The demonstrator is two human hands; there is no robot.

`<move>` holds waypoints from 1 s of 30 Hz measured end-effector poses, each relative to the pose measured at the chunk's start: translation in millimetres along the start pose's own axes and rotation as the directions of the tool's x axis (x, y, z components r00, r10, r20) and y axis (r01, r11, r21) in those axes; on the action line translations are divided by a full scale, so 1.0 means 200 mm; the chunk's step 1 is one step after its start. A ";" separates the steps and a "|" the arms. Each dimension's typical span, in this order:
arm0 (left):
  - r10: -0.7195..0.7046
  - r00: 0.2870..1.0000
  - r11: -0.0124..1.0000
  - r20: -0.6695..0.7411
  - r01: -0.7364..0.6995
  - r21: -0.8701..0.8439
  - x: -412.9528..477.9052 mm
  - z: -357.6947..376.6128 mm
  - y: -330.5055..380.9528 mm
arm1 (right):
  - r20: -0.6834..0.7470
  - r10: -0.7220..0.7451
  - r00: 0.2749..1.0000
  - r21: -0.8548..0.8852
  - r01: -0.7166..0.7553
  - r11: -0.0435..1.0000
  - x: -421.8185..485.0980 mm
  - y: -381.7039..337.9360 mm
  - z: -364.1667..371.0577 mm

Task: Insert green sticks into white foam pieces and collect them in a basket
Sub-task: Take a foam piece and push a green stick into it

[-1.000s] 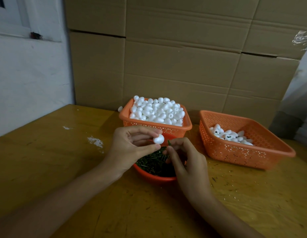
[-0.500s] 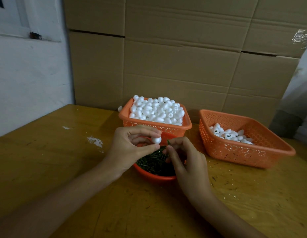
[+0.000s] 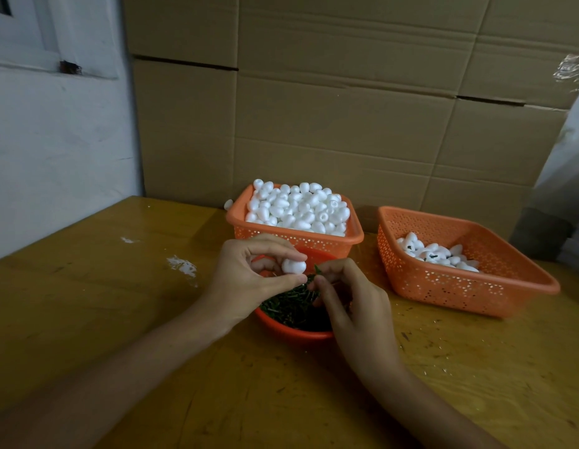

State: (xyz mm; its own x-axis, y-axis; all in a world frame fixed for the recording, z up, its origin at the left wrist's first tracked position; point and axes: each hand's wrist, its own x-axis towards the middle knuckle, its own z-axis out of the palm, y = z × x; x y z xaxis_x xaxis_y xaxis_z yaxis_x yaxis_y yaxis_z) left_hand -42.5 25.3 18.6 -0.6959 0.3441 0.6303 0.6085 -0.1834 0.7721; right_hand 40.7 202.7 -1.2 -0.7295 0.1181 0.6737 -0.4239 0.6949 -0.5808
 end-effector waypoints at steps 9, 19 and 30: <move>-0.032 0.999 0.999 -0.012 0.033 0.024 -0.01 0.00 0.01 | 0.019 -0.034 0.999 -0.003 0.035 0.999 0.00 -0.01 0.00; -0.081 0.996 0.996 -0.031 0.082 0.029 -0.02 0.00 0.03 | 0.022 -0.044 0.999 -0.029 0.045 0.999 0.00 -0.01 -0.01; -0.107 0.993 0.994 -0.055 0.105 -0.039 -0.02 0.00 0.03 | 0.026 -0.049 0.998 -0.059 0.050 0.997 0.00 -0.01 0.00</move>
State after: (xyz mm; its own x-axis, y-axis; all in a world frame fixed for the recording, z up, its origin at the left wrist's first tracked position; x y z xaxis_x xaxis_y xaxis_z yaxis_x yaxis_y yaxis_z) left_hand -36.0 23.7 20.8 -0.7770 0.3109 0.5474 0.5166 -0.1819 0.8367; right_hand 42.0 201.5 0.1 -0.7217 0.0654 0.6891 -0.4276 0.7408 -0.5181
